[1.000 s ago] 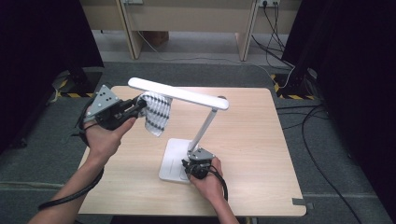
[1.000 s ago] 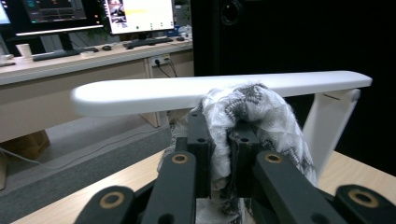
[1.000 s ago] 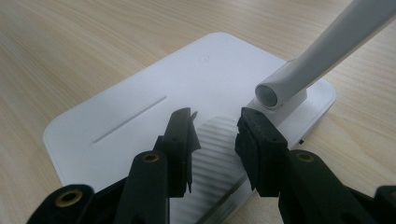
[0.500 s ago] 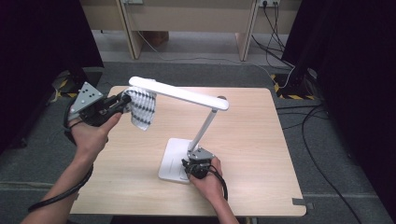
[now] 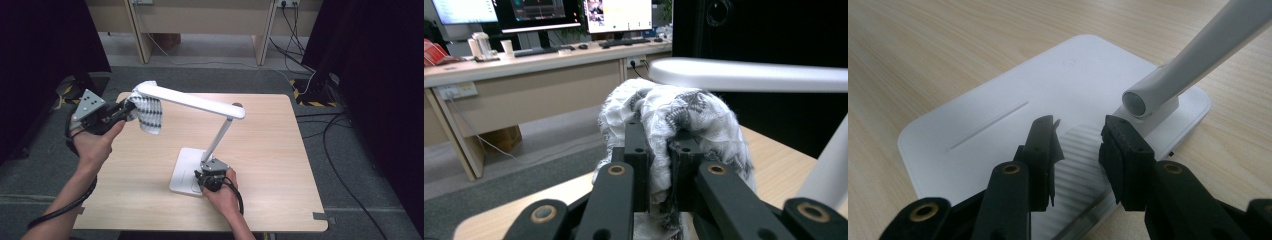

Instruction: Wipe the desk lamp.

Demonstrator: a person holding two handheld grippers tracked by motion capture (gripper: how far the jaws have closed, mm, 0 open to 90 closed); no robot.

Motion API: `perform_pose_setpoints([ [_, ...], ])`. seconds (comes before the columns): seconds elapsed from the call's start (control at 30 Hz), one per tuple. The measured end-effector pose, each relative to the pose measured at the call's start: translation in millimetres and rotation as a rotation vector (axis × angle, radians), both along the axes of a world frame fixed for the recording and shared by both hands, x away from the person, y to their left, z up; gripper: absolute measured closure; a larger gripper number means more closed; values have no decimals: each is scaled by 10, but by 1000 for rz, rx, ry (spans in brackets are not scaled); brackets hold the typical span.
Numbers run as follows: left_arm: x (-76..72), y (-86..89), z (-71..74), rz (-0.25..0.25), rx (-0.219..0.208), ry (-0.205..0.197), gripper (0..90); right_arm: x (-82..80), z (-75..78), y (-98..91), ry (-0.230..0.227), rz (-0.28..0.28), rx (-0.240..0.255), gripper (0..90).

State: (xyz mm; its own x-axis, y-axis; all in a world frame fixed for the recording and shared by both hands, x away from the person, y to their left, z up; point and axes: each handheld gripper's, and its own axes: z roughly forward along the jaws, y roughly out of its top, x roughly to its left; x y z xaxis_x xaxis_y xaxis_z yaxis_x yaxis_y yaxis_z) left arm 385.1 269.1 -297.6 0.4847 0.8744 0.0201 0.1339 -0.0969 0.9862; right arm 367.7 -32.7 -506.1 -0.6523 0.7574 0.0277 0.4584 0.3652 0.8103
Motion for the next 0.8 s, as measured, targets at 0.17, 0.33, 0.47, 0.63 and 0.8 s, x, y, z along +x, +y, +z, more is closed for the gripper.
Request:
perform_pose_setpoints([
  [0.17, 43, -57, -119, 2, 0, 24, 811, -2, 0, -1, 0, -1, -1, 660],
  [0.33, 54, -91, -182, 0, 6, 33, 811, -5, -3, 0, 1, -3, 4, 660],
  [0.47, 37, -172, -226, -37, 34, 33, 810, -6, -3, 3, 2, -5, 4, 660],
  [0.63, 34, -331, -285, -83, 59, 40, 810, -7, -4, 5, -1, -5, 3, 660],
  [0.8, 58, -532, -320, -134, 43, 48, 810, -6, -3, 6, -1, -4, 3, 660],
])
